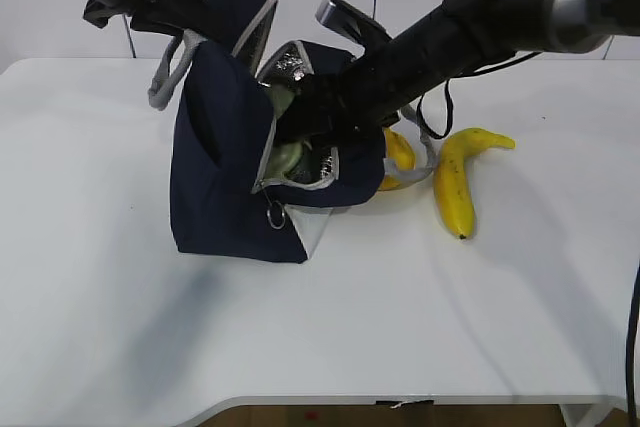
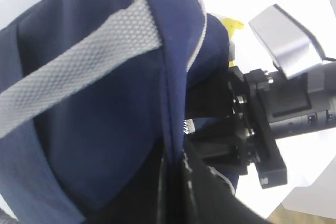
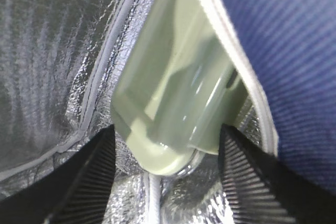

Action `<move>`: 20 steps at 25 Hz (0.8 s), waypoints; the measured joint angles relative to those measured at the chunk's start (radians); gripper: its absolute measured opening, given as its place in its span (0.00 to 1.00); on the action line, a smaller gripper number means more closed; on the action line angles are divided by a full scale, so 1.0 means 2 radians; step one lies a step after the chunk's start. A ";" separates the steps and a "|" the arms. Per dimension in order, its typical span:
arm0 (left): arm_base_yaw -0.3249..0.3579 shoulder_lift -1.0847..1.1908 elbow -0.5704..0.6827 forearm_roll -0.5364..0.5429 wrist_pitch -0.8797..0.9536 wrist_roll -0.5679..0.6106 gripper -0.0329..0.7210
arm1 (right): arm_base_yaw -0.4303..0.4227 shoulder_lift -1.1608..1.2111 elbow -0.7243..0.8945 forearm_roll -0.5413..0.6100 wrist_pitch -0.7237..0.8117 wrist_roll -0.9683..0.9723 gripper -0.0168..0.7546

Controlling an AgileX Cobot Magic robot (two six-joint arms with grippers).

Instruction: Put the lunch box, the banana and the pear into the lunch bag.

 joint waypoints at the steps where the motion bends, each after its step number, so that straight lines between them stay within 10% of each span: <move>1: 0.000 0.000 0.000 0.000 0.000 0.000 0.04 | 0.000 0.000 0.000 0.000 0.002 0.000 0.66; 20: 0.000 0.000 0.000 0.000 -0.002 0.006 0.04 | -0.010 0.004 -0.122 -0.050 0.107 0.040 0.65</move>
